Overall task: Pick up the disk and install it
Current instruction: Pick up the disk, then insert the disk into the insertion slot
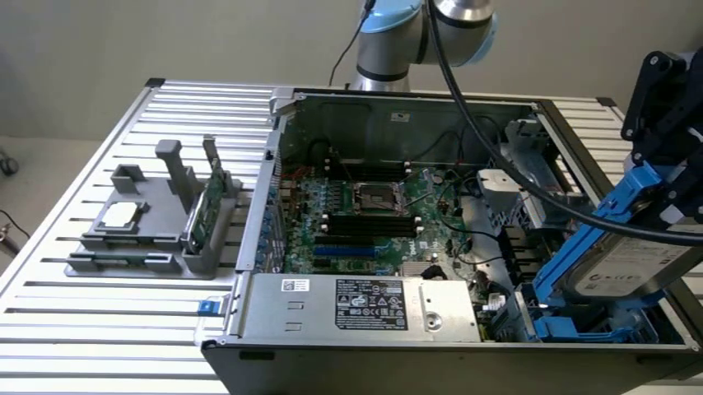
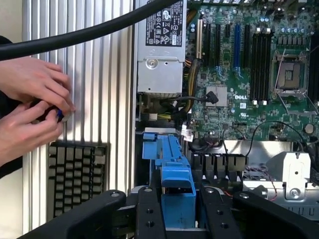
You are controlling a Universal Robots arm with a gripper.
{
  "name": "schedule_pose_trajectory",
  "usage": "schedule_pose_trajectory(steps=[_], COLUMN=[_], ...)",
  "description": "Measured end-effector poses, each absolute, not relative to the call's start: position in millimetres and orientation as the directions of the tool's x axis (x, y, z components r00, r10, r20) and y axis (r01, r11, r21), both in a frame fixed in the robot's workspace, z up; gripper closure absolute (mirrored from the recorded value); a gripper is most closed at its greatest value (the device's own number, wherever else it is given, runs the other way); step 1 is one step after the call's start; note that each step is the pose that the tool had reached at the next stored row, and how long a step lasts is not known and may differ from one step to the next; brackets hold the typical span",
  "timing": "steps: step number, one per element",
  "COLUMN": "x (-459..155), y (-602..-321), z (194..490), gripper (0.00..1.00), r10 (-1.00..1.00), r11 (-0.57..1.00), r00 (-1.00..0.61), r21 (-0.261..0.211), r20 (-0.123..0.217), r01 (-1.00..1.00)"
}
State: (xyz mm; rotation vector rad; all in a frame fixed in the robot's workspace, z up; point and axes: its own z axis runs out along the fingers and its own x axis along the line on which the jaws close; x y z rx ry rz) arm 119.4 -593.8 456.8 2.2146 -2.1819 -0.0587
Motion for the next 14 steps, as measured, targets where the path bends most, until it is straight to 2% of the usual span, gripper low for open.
schedule_pose_trajectory(steps=[14], x=[119.5], y=[-593.8], z=[456.2], gripper=[0.67], r10=[-1.000], r11=[-0.015], r00=[0.014], r21=[0.051], r20=[-0.010], r01=[-0.999])
